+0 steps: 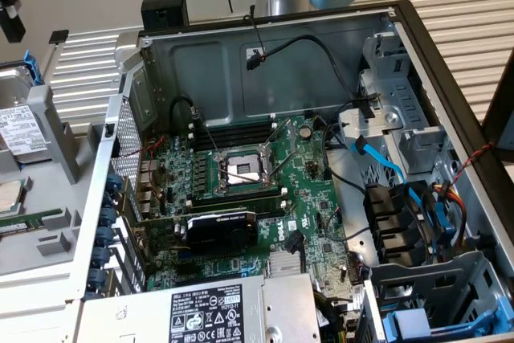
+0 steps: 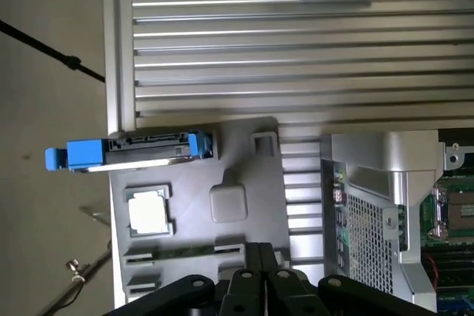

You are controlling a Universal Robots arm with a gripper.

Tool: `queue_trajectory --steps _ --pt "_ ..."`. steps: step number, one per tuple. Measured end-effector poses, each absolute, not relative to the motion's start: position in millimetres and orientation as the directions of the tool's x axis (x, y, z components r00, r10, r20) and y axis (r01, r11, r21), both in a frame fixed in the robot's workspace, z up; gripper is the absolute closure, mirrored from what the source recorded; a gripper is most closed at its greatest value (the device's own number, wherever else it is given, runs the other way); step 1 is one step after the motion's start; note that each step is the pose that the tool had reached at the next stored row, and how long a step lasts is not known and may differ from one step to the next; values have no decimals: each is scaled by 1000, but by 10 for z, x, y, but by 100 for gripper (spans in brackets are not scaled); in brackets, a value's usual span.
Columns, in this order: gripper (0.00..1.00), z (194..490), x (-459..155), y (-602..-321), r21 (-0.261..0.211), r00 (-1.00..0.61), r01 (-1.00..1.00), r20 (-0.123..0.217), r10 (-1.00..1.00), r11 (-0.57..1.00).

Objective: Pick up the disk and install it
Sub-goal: 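Reach for the disk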

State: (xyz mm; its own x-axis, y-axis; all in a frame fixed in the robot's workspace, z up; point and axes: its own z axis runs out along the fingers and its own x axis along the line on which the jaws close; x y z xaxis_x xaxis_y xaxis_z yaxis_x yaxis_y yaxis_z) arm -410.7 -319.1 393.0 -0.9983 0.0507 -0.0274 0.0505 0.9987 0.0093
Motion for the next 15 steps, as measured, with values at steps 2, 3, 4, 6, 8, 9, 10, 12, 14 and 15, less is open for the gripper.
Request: queue_trajectory --steps 2,3,4,6,8,9,10,12,14,15 --pt "89 3929 -4130 -3137 9 -998 48 -28 48 999" --pt "89 3930 -4143 -3115 9 -999 47 -27 47 999" --pt "89 3930 -4160 -3091 9 -999 46 -27 46 999" --pt "89 3930 -4202 -3051 9 -999 44 -27 44 999" --pt "89 3930 -4258 -3027 9 -999 43 -27 43 999" --pt "89 3929 -4293 -3018 9 -999 42 -27 43 999" --pt "89 3930 -4326 -3010 9 -999 42 -27 42 999" --pt "89 3930 -4406 -2995 9 -999 42 -26 42 999" --pt "89 3935 -4491 -2989 9 -999 42 -25 42 999" --pt "89 3940 -4536 -2988 9 -999 41 -25 42 999"
